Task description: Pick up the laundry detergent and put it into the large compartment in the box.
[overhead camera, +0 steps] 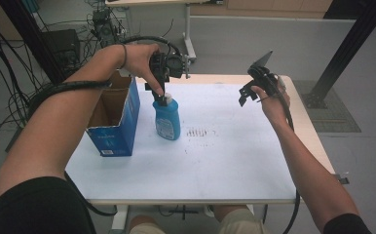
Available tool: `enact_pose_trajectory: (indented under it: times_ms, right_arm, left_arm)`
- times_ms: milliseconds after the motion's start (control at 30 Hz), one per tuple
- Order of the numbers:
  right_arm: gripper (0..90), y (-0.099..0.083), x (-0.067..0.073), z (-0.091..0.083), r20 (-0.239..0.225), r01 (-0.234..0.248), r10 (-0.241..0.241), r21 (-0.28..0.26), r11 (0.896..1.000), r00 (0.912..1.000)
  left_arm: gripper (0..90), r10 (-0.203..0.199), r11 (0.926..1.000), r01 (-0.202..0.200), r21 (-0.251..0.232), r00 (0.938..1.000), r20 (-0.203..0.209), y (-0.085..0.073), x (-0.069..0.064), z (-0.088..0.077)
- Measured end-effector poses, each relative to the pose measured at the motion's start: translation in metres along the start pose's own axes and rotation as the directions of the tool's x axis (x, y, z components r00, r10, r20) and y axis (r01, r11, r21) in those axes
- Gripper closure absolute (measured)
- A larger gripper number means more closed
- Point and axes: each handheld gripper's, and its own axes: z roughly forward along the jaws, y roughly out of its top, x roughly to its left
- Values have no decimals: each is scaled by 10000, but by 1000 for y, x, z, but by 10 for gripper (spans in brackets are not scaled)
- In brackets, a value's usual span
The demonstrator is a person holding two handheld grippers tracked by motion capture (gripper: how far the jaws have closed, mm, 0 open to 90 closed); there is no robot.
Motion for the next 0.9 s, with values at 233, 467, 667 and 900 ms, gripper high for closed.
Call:
enact_pose_trajectory:
  times_ms: [233,467,667,900]
  right_arm:
    - [87,0,1,0,-3,20,-20,6,10000,10000]
    - [87,0,1,0,-13,-19,19,33,10000,10000]
    - [87,0,-1,0,11,-51,51,23,10000,10000]
    - [87,0,-3,-1,20,-102,102,17,9999,9999]
  left_arm:
    - [128,130,9999,-130,-19,9999,98,3,7,2]
    - [128,60,10000,-60,3,9999,130,4,12,3]
    - [128,26,10000,-26,39,9999,121,5,16,2]
    - [127,6,10000,-6,33,10000,48,4,18,0]
